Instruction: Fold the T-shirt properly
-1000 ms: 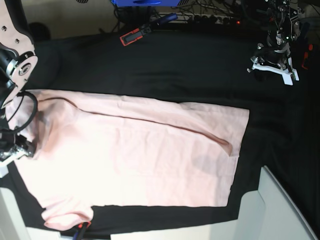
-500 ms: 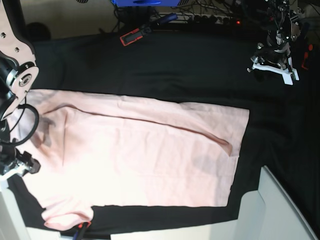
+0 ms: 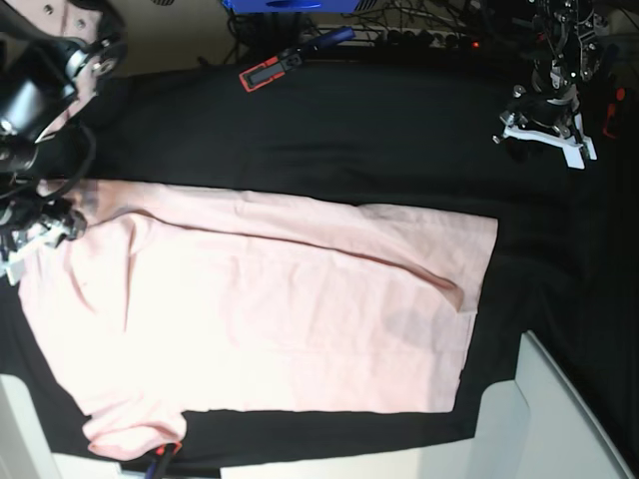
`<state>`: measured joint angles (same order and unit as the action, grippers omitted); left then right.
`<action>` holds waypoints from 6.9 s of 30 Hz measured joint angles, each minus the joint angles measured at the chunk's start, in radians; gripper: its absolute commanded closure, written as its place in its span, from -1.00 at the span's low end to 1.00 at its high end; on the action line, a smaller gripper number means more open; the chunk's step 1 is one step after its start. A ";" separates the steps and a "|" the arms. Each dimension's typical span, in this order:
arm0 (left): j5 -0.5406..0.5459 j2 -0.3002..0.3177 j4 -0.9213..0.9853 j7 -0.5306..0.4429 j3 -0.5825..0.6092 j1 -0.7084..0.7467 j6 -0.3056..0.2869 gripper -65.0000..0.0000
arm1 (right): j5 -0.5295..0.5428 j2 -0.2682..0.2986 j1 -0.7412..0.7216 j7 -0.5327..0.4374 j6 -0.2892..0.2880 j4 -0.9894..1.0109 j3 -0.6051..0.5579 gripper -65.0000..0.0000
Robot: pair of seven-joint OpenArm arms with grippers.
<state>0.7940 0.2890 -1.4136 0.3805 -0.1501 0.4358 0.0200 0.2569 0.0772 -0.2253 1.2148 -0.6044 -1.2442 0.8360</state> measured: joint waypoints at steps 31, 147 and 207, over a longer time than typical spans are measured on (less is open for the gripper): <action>0.000 0.017 0.005 -0.003 -0.005 0.000 -0.001 0.31 | 0.004 -0.114 -0.007 -0.042 -0.007 0.104 0.009 0.16; -0.769 0.177 0.197 0.614 0.709 -0.795 -0.725 0.22 | 0.006 0.109 0.253 -0.261 -0.008 -0.141 -0.395 0.45; -0.429 -0.117 -0.022 0.513 -0.469 -0.230 -0.713 0.19 | 0.175 0.249 0.048 -0.320 -0.088 0.536 0.291 -0.46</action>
<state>0.3649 0.1722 -1.4357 0.8932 -0.6193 0.2054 -0.6933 0.4320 0.3260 -0.1772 0.8944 -0.6922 -0.7086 1.1271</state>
